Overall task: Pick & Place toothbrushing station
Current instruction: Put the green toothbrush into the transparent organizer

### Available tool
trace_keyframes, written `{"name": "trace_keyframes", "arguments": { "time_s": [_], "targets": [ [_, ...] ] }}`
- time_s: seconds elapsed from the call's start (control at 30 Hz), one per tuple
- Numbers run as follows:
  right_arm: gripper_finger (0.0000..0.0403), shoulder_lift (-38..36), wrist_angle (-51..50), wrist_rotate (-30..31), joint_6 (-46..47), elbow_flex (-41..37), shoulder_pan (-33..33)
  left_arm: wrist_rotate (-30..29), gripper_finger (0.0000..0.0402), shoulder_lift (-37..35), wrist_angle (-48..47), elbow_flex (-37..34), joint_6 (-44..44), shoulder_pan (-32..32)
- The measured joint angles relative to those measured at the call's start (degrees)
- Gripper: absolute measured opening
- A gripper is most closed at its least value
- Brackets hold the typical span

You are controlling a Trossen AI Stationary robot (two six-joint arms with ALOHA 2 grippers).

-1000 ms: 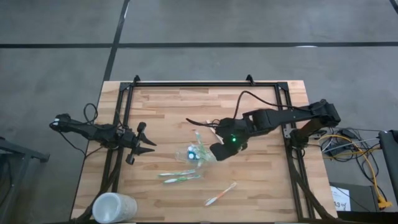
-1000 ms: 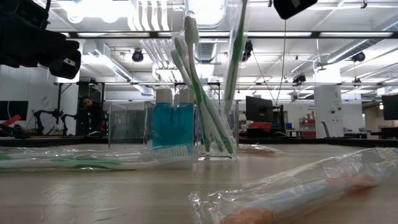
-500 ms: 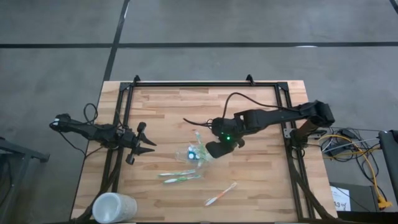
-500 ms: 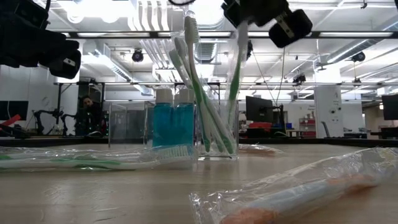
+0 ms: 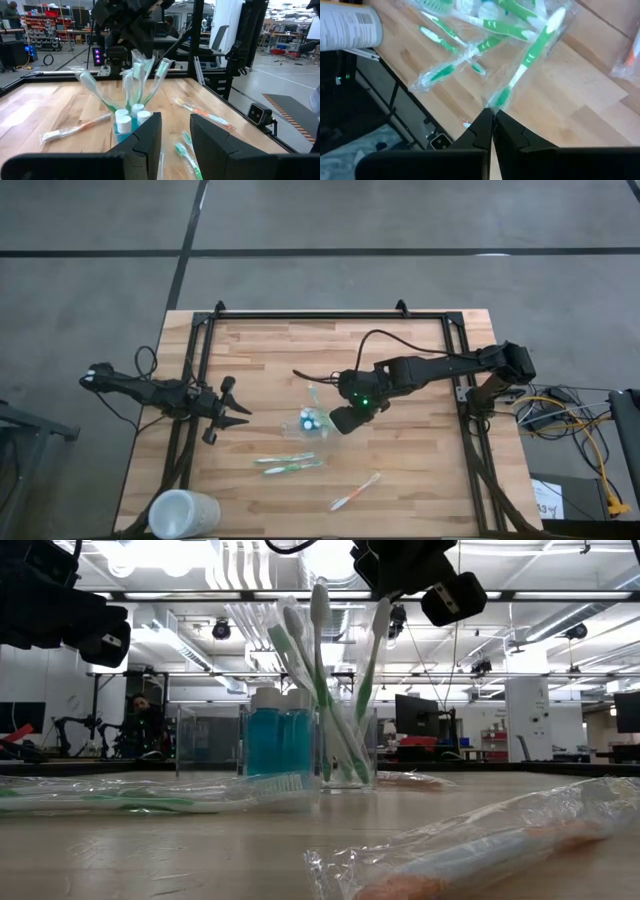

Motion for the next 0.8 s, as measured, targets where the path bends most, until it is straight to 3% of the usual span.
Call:
{"name": "trace_keyframes", "arguments": {
  "time_s": [0.47,0.8],
  "targets": [
    [0.0016,-0.1,0.1,-1.7,0.1,0.2,0.0,0.0,0.0108,0.0,0.0,0.0,0.0,0.0],
    [0.0121,-0.1,0.3,-2.0,-2.5,0.3,0.0,0.0,0.0108,0.0,0.0,0.0,0.0,0.0]
  ]
}}
